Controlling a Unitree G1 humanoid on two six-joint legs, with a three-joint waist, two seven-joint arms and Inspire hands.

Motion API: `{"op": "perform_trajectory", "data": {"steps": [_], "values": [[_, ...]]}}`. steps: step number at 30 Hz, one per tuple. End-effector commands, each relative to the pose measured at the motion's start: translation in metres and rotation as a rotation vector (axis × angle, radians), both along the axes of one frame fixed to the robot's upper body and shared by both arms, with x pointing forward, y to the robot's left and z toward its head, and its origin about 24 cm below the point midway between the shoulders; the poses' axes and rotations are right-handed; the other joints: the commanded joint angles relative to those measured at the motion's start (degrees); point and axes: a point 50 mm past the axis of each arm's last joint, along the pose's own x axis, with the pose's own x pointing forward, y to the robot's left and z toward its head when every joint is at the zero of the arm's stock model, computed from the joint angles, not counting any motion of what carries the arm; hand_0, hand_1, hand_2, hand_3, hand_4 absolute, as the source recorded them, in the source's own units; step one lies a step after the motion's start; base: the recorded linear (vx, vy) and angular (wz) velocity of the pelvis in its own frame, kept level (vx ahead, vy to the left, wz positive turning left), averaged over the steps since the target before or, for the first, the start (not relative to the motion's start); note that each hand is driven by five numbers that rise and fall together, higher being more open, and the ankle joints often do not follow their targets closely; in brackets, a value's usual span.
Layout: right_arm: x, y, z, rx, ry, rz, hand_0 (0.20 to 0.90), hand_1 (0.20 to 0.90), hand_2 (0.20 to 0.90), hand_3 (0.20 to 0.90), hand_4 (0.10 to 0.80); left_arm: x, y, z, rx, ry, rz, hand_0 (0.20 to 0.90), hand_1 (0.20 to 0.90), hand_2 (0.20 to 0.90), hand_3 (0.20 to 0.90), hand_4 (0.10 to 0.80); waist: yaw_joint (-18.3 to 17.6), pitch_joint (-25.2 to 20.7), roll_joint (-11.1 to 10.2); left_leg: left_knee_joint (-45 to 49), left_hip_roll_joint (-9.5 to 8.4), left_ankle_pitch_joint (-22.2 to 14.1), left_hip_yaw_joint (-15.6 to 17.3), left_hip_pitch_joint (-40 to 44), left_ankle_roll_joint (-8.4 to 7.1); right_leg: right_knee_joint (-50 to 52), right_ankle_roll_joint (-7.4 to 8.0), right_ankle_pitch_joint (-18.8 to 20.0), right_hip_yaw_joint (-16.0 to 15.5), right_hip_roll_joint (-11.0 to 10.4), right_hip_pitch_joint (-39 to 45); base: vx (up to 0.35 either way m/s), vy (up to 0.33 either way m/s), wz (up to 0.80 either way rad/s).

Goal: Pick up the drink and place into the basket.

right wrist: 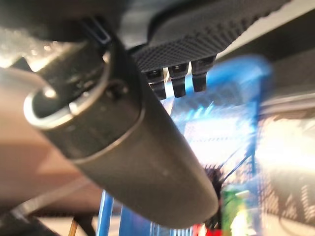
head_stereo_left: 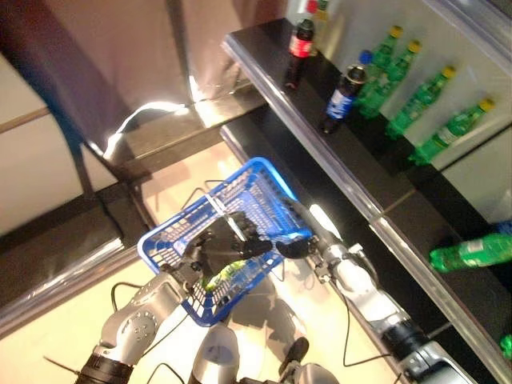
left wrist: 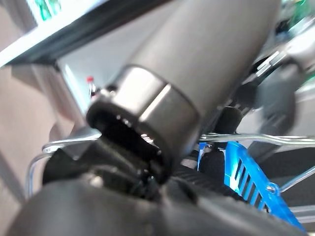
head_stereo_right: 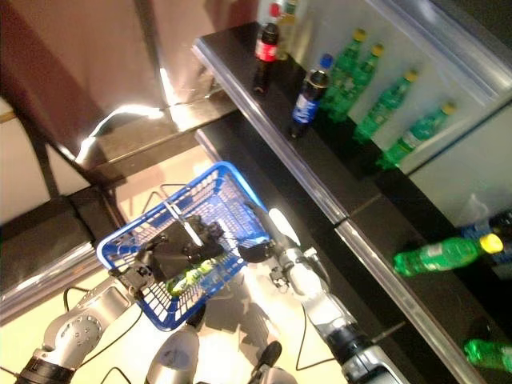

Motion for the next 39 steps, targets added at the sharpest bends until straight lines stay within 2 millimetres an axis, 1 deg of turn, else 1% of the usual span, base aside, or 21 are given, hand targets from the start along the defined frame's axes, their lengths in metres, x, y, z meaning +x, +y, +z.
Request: {"op": "perform_trajectory", "data": {"steps": [1, 4, 7, 9, 10, 12, 17, 19, 22, 26, 27, 33, 37, 39], "values": [[-0.018, -0.014, -0.005, 0.016, -0.036, 0.036, 0.9, 0.9, 0.9, 0.9, 0.8, 0.009, -0.019, 0.07, -0.35, -0.49, 0.007, 0.3, 0.3, 0.3, 0.2, 0.1, -2.02, -19.49, 5.11, -2.77, -1.22, -2.51, 1.76, 2.03, 1.62, 0.85, 0.53, -3.73, -0.53, 2.51, 2.34, -0.002, 0.038, -0.17], [-0.023, -0.027, -0.006, 0.02, -0.035, -0.014, 0.9, 0.9, 0.9, 0.9, 0.8, 0.01, -0.009, 0.054, -0.314, -0.433, 0.081, 0.3, 0.3, 0.3, 0.2, 0.1, -3.5, -19.27, 5.37, -2.77, -0.99, -2.89, 2.87, 2.44, 1.62, 1.07, 0.55, -3.64, 0.13, 2.34, 1.91, 0.001, 0.027, -0.19], [-0.029, -0.041, -0.012, 0.02, -0.011, -0.071, 0.9, 0.9, 0.9, 0.9, 0.8, 0.011, 0.003, 0.033, -0.28, -0.357, 0.147, 0.3, 0.3, 0.3, 0.2, 0.1, -4.95, -19.11, 5.66, -2.77, -0.8, -3.25, 3.92, 2.94, 1.63, 1.39, 0.64, -3.56, 0.85, 2.15, 1.58, 0.018, 0.021, -0.14], [-0.033, -0.049, -0.017, 0.022, 0.008, -0.103, 0.9, 0.9, 0.9, 0.9, 0.8, 0.01, 0.009, 0.021, -0.264, -0.311, 0.181, 0.3, 0.3, 0.3, 0.2, 0.1, -5.72, -19.02, 5.79, -2.77, -0.71, -3.46, 4.48, 3.22, 1.63, 1.55, 0.69, -3.43, 1.3, 2.06, 1.31, 0.024, 0.018, -0.18], [-0.034, -0.05, -0.018, 0.018, 0.011, -0.109, 0.9, 0.9, 0.9, 0.9, 0.8, 0.01, 0.01, 0.019, -0.262, -0.301, 0.187, 0.3, 0.3, 0.3, 0.2, 0.1, -5.86, -19.02, 5.82, -2.77, -0.69, -3.51, 4.62, 3.29, 1.63, 1.59, 0.7, -3.4, 1.42, 2.05, 1.24, 0.031, 0.014, -0.09], [-0.043, -0.062, -0.028, 0.01, 0.051, -0.156, 0.9, 0.9, 0.9, 0.9, 0.8, 0.006, 0.022, -0.003, -0.25, -0.218, 0.244, 0.3, 0.3, 0.3, 0.2, 0.1, -7.31, -18.91, 6.0, -2.77, -0.5, -3.76, 5.67, 3.59, 1.63, 1.65, 0.84, -3.15, 2.2, 1.9, 0.9, 0.035, 0.022, -0.02], [-0.053, -0.079, -0.038, -0.002, 0.104, -0.233, 0.9, 0.9, 0.9, 0.9, 0.8, 0.001, 0.035, -0.026, -0.222, -0.121, 0.311, 0.3, 0.3, 0.3, 0.2, 0.1, -9.0, -18.56, 6.23, -2.77, -0.35, -4.08, 6.8, 4.01, 1.62, 1.53, 0.85, -2.83, 3.24, 1.86, 0.57, 0.016, 0.015, -0.09], [-0.058, -0.087, -0.046, -0.012, 0.135, -0.278, 0.9, 0.9, 0.9, 0.9, 0.8, -0.002, 0.041, -0.04, -0.209, -0.072, 0.338, 0.3, 0.3, 0.3, 0.2, 0.1, -9.82, -18.41, 6.22, -2.77, -0.29, -4.29, 7.22, 4.26, 1.68, 1.72, 0.8, -2.81, 3.77, 1.86, 0.33, 0.027, 0.012, -0.07], [-0.064, -0.095, -0.056, -0.016, 0.171, -0.334, 0.9, 0.9, 0.9, 0.9, 0.8, -0.004, 0.045, -0.051, -0.198, -0.027, 0.347, 0.3, 0.3, 0.3, 0.2, 0.1, -10.46, -18.26, 6.22, -2.77, -0.23, -4.47, 7.61, 4.52, 1.72, 1.95, 0.71, -2.84, 4.3, 1.92, 0.15, 0.018, 0.008, -0.1], [-0.071, -0.102, -0.066, -0.016, 0.214, -0.38, 0.9, 0.9, 0.9, 0.9, 0.8, -0.006, 0.05, -0.058, -0.185, 0.009, 0.367, 0.3, 0.3, 0.3, 0.2, 0.1, -11.04, -18.24, 6.2, -2.77, -0.15, -4.71, 8.09, 4.81, 1.72, 2.13, 0.72, -2.86, 4.77, 1.95, -0.02, 0.016, 0.006, -0.04], [-0.076, -0.105, -0.074, -0.02, 0.246, -0.406, 0.9, 0.9, 0.9, 0.9, 0.8, -0.007, 0.052, -0.065, -0.172, 0.038, 0.385, 0.3, 0.3, 0.3, 0.2, 0.1, -11.5, -18.24, 6.22, -2.77, -0.11, -4.88, 8.47, 5.03, 1.7, 2.16, 0.63, -2.91, 5.12, 2.01, -0.06, 0.03, 0.014, -0.1], [-0.087, -0.113, -0.091, -0.033, 0.329, -0.467, 0.9, 0.9, 0.9, 0.9, 0.8, -0.008, 0.06, -0.081, -0.13, 0.125, 0.439, 0.3, 0.3, 0.3, 0.2, 0.1, -12.44, -18.13, 6.29, -2.77, -0.2, -5.32, 9.29, 5.58, 1.77, 2.61, 0.62, -3.03, 6.1, 2.04, -0.28, 0.032, 0.016, -0.08], [-0.093, -0.119, -0.102, -0.033, 0.376, -0.511, 0.9, 0.9, 0.9, 0.9, 0.8, -0.013, 0.063, -0.095, -0.099, 0.182, 0.465, 0.3, 0.3, 0.3, 0.2, 0.1, -12.49, -18.17, 6.41, -2.77, -0.31, -5.62, 9.41, 5.91, 1.84, 2.87, 0.67, -3.18, 6.36, 1.96, -0.25, 0.034, 0.015, -0.08], [-0.099, -0.125, -0.11, -0.014, 0.409, -0.552, 0.9, 0.9, 0.9, 0.9, 0.8, -0.019, 0.067, -0.105, -0.07, 0.223, 0.479, 0.3, 0.3, 0.3, 0.2, 0.1, -12.47, -18.22, 6.49, -2.77, -0.33, -5.85, 9.57, 6.12, 1.91, 3.06, 0.65, -3.36, 6.63, 1.99, -0.25, 0.04, 0.012, -0.15]]}}
